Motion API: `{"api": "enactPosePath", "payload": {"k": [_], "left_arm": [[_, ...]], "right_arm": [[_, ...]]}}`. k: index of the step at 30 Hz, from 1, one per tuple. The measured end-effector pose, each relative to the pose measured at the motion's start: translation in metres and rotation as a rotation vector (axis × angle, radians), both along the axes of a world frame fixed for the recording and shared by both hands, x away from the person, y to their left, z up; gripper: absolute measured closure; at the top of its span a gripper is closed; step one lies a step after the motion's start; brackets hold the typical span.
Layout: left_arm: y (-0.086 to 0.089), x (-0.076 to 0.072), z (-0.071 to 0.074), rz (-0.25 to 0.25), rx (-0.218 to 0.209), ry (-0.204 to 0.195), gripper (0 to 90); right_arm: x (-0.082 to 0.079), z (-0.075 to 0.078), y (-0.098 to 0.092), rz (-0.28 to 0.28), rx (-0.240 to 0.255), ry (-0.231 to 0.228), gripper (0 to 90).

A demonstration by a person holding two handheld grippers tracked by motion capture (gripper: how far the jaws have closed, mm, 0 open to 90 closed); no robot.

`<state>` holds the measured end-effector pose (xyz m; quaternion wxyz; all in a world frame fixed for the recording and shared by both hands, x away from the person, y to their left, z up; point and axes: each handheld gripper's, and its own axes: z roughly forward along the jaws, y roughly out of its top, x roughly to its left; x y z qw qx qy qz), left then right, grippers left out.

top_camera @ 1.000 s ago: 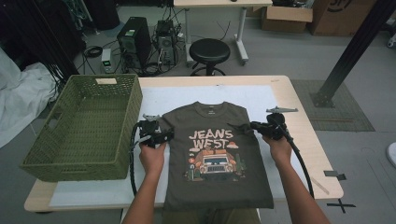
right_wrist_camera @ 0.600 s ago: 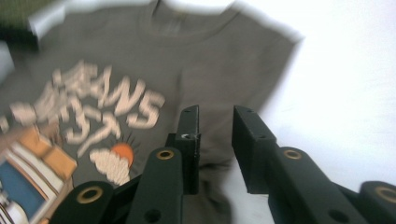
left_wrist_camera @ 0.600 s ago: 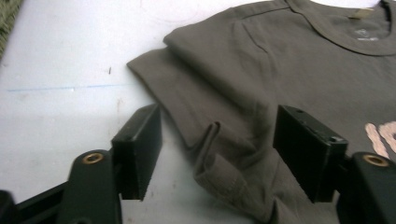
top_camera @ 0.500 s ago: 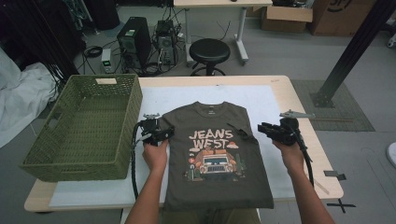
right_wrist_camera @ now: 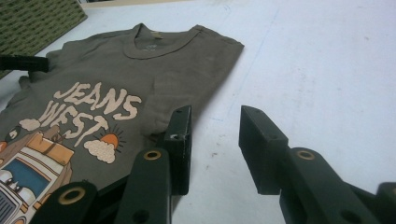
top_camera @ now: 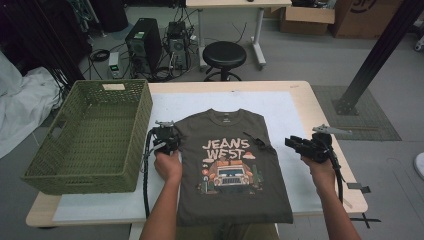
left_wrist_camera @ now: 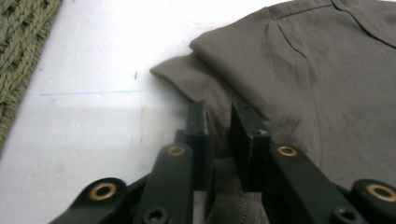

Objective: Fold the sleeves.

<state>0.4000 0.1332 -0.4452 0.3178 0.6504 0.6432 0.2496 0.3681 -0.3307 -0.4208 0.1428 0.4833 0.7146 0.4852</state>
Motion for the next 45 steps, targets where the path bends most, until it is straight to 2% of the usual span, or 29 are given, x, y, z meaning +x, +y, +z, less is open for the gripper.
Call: {"api": "enactPosePath", "payload": {"k": [3,4,6,8,12,15,16,17,18,20,23,26,30,32,33,37,45], "left_arm": [[-0.002,-0.001,0.000,-0.007,0.010,-0.004,85.0],[0.000,-0.001,0.001,-0.007,-0.010,-0.003,85.5],[0.001,-0.003,0.005,-0.003,-0.033,-0.033,85.7],[-0.003,-0.006,0.013,-0.015,-0.057,-0.086,85.8],[-0.029,-0.010,0.028,-0.115,-0.064,-0.146,85.7],[-0.052,-0.011,0.030,-0.225,-0.088,-0.130,84.6],[-0.058,-0.012,0.030,-0.256,-0.086,-0.125,82.1],[-0.063,-0.014,0.031,-0.263,-0.069,-0.131,74.1],[-0.066,-0.016,0.032,-0.244,-0.041,-0.139,61.4],[-0.066,-0.019,0.036,-0.194,-0.030,-0.164,43.6],[-0.055,-0.018,0.041,-0.133,-0.038,-0.171,29.5],[-0.043,-0.017,0.042,-0.113,-0.046,-0.149,17.8],[-0.032,-0.017,0.043,-0.126,-0.037,-0.143,15.9],[-0.027,-0.019,0.044,-0.132,-0.040,-0.146,15.9],[-0.026,-0.019,0.045,-0.129,-0.036,-0.148,15.9],[-0.023,-0.022,0.047,-0.150,-0.027,-0.150,15.9],[-0.025,-0.022,0.054,-0.189,-0.010,-0.156,16.0]], "right_arm": [[0.000,0.000,0.002,0.006,0.005,-0.002,64.5],[-0.001,0.000,0.002,0.007,0.007,-0.002,64.5],[-0.001,-0.001,0.001,0.009,0.011,-0.002,64.6],[-0.002,-0.002,0.000,0.008,0.020,-0.003,64.6],[-0.002,-0.005,0.000,0.007,0.038,0.003,64.5],[-0.002,-0.006,0.002,0.013,0.038,0.004,64.6],[-0.002,-0.006,0.002,0.014,0.038,0.005,64.6],[-0.002,-0.005,0.002,0.013,0.038,0.004,64.6],[-0.003,-0.005,0.001,0.012,0.039,0.004,64.5],[-0.004,-0.005,0.000,0.008,0.040,0.003,64.5],[-0.005,-0.005,-0.004,-0.002,0.043,0.001,63.2],[-0.004,-0.005,-0.007,-0.016,0.045,-0.005,56.6],[-0.002,-0.004,-0.009,-0.053,0.043,-0.011,37.9],[-0.002,-0.003,-0.009,-0.095,0.015,-0.028,22.9],[-0.002,-0.002,-0.009,-0.108,0.005,-0.036,20.6],[-0.002,0.002,-0.008,-0.104,-0.002,-0.066,16.9],[0.002,0.008,-0.005,-0.092,-0.013,-0.068,15.0]]}}
